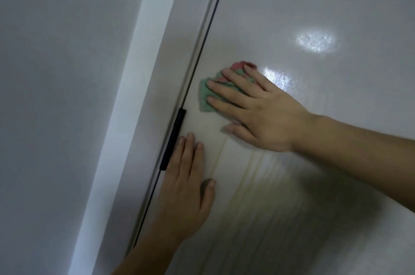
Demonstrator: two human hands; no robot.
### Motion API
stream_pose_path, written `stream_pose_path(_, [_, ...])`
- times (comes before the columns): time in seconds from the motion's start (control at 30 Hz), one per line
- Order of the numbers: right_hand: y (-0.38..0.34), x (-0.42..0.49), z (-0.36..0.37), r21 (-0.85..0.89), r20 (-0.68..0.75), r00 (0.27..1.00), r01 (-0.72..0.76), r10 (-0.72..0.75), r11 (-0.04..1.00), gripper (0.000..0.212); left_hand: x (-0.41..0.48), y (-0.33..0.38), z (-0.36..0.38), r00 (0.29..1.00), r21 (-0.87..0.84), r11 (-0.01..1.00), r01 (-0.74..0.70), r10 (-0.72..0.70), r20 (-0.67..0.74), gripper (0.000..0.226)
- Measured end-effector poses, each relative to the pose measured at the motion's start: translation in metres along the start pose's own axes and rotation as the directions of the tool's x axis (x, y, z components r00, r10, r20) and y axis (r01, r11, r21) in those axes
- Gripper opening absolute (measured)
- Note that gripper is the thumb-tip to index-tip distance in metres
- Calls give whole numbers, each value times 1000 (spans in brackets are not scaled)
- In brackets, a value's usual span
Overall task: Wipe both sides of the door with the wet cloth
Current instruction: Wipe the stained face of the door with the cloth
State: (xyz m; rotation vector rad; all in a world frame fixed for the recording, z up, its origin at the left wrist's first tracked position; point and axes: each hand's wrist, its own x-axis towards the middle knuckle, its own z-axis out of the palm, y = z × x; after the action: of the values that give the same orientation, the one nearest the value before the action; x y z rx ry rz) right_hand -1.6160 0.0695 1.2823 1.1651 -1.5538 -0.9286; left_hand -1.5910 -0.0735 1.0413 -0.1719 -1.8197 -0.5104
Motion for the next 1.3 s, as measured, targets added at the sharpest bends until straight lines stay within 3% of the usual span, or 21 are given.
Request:
stream_pose_path(0.1, [-11,11,3,-3,12,999,41,-41,999,65,-4,2,3,999,-30,999,35,-35,0,72])
stream_pose_path(0.3, [-14,-86,2,46,105,981,158,-162,986,58,-6,-2,0,1000,-59,998,21,-21,6,72])
stream_pose_path(0.5, [-24,-24,5,48,32,999,-22,20,999,63,-7,2,7,998,-36,998,49,-49,-25,71])
stream_pose_path(0.6, [-38,-88,13,48,86,996,31,-35,998,64,-7,3,8,998,-45,998,35,-37,-46,70])
stream_pose_path(0.73, [-38,-169,7,59,151,988,-19,10,998,58,-7,7,12,997,-40,998,42,-44,-56,69])
stream_pose_path(0.93, [-44,-93,13,67,10,982,-187,187,980,62,-3,25,21,999,23,1000,7,-6,-54,66])
stream_pose_path(1.13, [-71,-173,21,86,102,988,-122,113,989,60,-1,33,24,998,39,999,33,-31,-59,66])
stream_pose_path(1.2, [-50,-183,18,36,64,961,-271,268,962,61,6,40,23,999,45,999,-13,16,-52,66])
stream_pose_path(1.3, [-36,-183,16,58,26,830,-558,557,828,67,21,58,24,992,39,991,-125,126,-29,65])
